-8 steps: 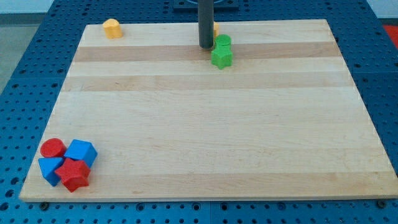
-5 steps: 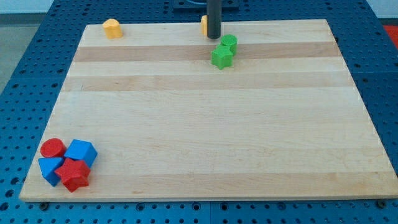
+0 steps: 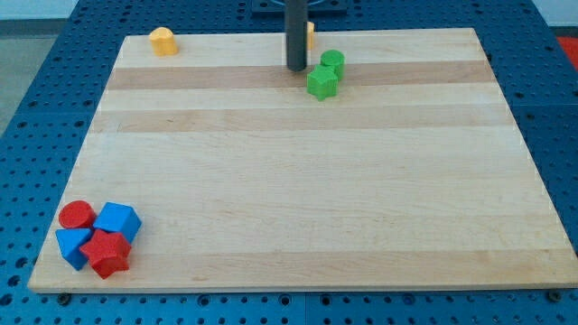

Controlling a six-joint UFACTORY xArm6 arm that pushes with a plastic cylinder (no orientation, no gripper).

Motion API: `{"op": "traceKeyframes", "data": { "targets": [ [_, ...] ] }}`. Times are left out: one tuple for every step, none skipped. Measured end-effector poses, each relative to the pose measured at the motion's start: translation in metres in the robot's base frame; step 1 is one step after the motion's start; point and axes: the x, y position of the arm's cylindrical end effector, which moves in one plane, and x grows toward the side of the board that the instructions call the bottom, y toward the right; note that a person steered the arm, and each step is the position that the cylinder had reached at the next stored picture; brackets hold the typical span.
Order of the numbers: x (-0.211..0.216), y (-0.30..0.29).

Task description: Move the green circle to the top right corner

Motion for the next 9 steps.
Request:
{"op": "traceKeyframes", "data": {
  "targets": [
    [0.002, 0.014],
    [0.003, 0.054],
    [0.015, 0.082],
    [0.033, 0.077],
    [0.051, 0.075],
    [0.042, 0.1],
    [0.025, 0.122],
    [0.03, 0.101],
    [0.027, 0.049]
  ]
}}
